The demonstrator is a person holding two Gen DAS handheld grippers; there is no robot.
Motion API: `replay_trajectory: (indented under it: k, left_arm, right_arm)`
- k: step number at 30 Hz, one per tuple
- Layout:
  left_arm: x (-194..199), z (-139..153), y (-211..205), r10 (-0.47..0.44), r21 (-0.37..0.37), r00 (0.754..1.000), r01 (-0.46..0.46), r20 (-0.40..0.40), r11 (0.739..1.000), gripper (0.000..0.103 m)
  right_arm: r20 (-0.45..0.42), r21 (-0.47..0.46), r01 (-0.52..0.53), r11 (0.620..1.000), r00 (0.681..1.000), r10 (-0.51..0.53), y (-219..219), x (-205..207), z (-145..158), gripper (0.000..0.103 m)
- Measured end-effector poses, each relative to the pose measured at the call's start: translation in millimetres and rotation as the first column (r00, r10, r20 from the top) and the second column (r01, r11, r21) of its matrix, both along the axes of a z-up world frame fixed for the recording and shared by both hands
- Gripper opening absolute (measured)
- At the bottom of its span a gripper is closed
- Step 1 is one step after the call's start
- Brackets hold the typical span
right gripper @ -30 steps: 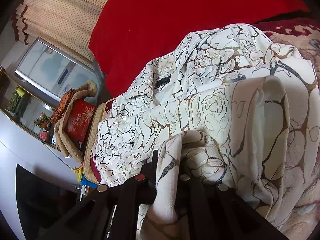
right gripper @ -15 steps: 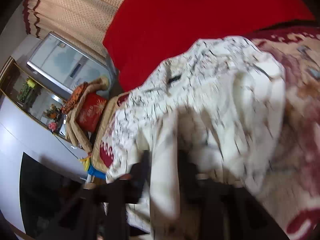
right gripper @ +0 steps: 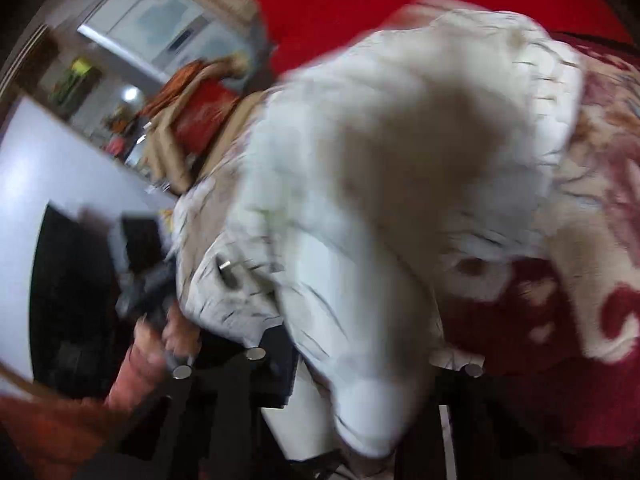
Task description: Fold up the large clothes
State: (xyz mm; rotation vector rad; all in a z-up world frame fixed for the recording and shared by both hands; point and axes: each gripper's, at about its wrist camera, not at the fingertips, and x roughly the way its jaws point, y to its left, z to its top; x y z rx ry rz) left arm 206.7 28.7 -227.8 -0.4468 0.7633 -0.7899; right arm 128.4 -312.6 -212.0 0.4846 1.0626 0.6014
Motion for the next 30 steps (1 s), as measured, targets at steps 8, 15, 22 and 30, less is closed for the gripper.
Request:
replay_trajectory:
  k: [8, 15, 22, 30]
  left_arm:
    - [90.4, 86.9, 11.0, 0.021, -0.162, 1.0, -0.019, 0.013, 0.987, 0.002]
    - [196.4, 87.5, 45.9, 0.241, -0.195, 0.968, -0.251, -0.075, 0.948, 0.002]
    - [142.4, 37.3, 69.2, 0.33, -0.144, 0.931, -0.352, -0.158, 0.925, 0.038]
    - [63.7, 24.6, 30.5, 0.185, -0.123, 0.956, -0.217, -0.229, 0.968, 0.077]
  right_arm:
    - [0.184, 0.292, 0.034, 0.956, 0.979, -0.091, -35.7, 29.5, 65.7, 0.019]
    - [0.005, 0.485, 0.525, 0.699, 0.798, -0.603, -175.0, 117.6, 22.2, 0.022]
    - [-0.222, 0.441, 0.628, 0.641, 0.769, -0.6, -195.4, 140.2, -38.5, 0.054]
    - [-0.143, 0.432, 0.601, 0.672, 0.782, -0.607, -171.0, 129.5, -27.1, 0.075]
